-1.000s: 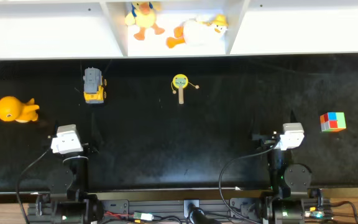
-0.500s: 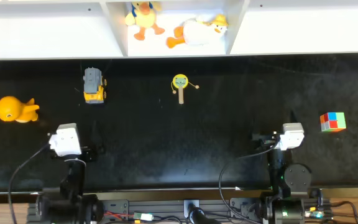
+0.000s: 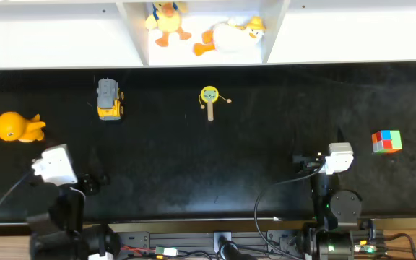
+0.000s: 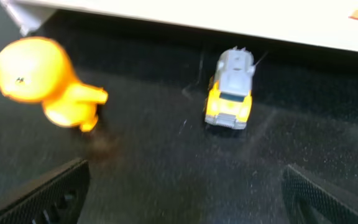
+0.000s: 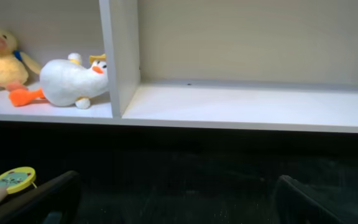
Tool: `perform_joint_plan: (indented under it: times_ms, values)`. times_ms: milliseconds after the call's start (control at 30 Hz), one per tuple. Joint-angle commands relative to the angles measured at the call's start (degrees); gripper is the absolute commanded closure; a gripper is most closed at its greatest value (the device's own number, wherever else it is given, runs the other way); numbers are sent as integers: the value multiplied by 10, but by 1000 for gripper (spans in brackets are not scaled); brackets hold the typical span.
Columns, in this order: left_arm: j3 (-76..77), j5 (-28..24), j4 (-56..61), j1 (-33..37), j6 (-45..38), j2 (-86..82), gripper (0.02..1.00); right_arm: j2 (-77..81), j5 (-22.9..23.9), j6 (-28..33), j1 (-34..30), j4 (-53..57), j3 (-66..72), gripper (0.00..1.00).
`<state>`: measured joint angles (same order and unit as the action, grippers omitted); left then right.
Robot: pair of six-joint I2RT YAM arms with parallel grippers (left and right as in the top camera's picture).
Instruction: Store Toys
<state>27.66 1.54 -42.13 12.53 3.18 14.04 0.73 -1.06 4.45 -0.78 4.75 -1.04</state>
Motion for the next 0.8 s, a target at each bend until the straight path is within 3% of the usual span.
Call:
perform_joint_plan:
  times_ms: [33, 433, 800]
  values:
    - [57, -21, -31, 32, 26, 25, 20, -5, 5, -6, -3, -3, 8, 7]
    - [161, -26, -48, 40, 16, 176, 23, -5, 5, -6, -3, -3, 8, 7]
    - [282, -106, -84, 113, 16, 322, 23, -5, 5, -6, -3, -3, 8, 5]
